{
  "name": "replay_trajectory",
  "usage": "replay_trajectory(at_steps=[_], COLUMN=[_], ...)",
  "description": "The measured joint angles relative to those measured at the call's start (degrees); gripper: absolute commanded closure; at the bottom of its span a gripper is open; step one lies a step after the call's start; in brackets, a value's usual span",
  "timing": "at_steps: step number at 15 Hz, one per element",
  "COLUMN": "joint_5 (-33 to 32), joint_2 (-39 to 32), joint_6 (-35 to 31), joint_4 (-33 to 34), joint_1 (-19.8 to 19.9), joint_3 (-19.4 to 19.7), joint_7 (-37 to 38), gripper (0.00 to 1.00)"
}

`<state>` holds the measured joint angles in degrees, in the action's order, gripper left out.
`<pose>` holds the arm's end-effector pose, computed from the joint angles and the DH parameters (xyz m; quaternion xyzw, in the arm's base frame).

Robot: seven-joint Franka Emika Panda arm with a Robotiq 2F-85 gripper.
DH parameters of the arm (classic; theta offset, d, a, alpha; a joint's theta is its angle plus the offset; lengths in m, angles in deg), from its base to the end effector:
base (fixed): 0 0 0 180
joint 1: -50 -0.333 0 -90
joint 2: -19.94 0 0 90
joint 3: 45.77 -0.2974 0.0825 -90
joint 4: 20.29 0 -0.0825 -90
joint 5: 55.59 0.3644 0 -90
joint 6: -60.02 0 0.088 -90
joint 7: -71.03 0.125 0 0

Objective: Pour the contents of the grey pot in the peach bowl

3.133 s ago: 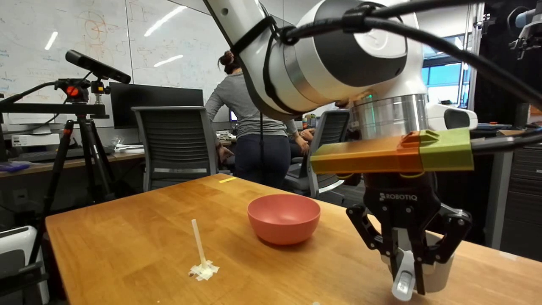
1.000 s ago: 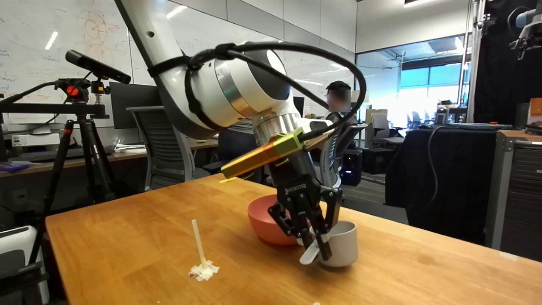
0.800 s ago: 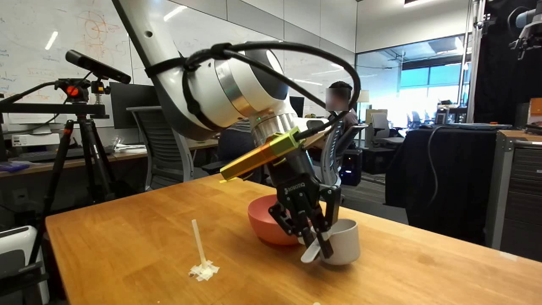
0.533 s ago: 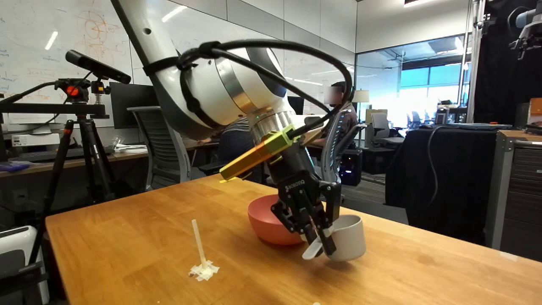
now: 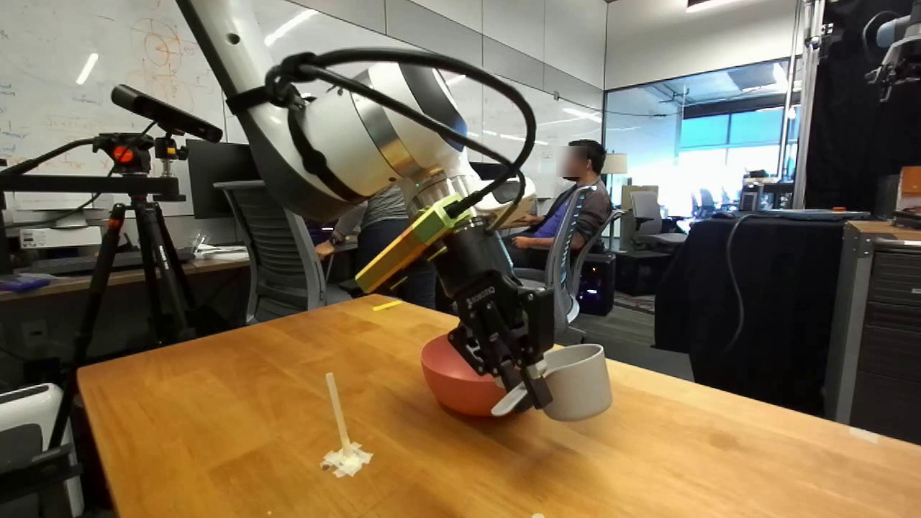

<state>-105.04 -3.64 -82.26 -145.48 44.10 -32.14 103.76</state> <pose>0.5252 -0.0811 0.1775 0.9574 0.0197 0.0022 0.2880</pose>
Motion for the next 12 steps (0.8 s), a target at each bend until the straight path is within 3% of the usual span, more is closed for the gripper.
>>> replay_trajectory(at_steps=[6,12], joint_5=[-5.47,-9.75], joint_2=[0.04,0.04], joint_6=[5.51,12.16], joint_4=[-0.15,-0.14], joint_1=[-2.74,-3.09], joint_3=[-2.15,-5.41], joint_7=[10.05,18.5], gripper=[0.93,0.93])
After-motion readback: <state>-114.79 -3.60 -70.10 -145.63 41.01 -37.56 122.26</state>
